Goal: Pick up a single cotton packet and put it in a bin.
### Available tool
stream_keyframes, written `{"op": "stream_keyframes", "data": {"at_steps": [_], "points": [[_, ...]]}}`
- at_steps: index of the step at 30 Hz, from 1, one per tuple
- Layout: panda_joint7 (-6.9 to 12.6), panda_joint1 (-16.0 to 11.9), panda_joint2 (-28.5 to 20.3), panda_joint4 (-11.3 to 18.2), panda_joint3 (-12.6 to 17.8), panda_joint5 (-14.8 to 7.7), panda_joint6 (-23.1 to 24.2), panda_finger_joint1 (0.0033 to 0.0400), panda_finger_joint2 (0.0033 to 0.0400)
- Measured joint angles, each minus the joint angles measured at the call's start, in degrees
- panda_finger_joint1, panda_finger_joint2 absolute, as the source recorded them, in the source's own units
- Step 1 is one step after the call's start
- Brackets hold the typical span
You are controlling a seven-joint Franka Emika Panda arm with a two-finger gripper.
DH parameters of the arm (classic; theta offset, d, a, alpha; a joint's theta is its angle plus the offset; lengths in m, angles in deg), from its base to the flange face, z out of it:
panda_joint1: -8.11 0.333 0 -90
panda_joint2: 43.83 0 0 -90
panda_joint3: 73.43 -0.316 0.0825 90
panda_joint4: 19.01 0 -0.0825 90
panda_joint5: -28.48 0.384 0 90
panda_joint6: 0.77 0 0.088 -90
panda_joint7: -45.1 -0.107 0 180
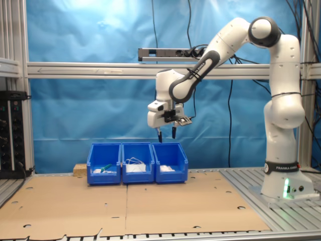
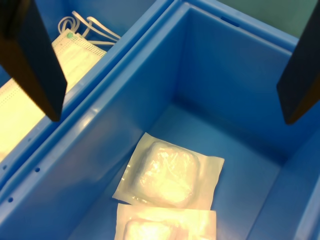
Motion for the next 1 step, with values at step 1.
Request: {"op": "stream_keyframes", "data": {"at_steps": [1], "points": [[0.0,0.0,0.0,0.0,0.0,0.0,0.0,0.04,0.04]]}}
